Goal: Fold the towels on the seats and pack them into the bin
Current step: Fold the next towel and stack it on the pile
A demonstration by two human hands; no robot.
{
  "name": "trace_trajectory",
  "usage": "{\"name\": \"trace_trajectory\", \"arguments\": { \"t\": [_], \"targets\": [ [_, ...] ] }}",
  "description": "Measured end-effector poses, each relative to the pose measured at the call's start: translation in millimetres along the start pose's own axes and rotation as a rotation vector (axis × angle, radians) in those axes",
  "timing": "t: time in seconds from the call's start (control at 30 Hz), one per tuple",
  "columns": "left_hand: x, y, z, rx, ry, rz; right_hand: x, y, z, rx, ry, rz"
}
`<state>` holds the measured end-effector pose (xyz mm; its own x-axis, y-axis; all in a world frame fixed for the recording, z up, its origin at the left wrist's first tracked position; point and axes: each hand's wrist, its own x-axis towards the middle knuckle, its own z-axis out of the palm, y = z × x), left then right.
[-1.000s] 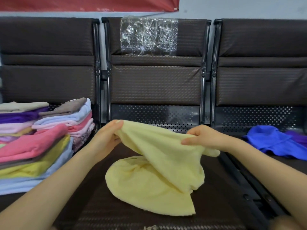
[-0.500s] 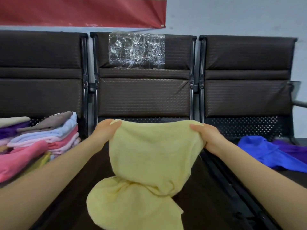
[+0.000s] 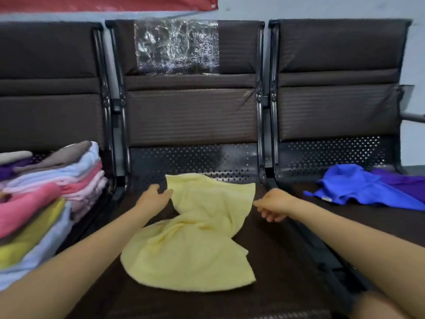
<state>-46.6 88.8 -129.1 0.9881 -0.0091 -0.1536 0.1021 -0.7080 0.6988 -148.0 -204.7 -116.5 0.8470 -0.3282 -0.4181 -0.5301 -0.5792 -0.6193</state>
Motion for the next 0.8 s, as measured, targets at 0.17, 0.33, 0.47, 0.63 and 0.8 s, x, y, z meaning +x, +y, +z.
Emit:
{"name": "trace_trajectory", "arguments": {
  "t": [0.17,0.33,0.47,0.63,0.8],
  "targets": [
    [-62,-28,-3,0.101,-0.285,-0.098,-32,-11,32,0.052,-0.19,0.023],
    [-89,-20,-7,-0.262,-0.469,-0.274,-33,-25,78,0.264,-0.141,0.048],
    [-101,-28,-20,-0.731,-0.432,-0.332,-37,-41,81,0.606,-0.14,0.057],
    [-92,-56,-50,-0.638,0.105,-0.203,-40,-46,45,1.073,-0.032,-0.016],
    [-85,-89,-50,-0.225,0.26,-0.13,-36,-34,24,1.08,0.105,-0.019]
  ]
}}
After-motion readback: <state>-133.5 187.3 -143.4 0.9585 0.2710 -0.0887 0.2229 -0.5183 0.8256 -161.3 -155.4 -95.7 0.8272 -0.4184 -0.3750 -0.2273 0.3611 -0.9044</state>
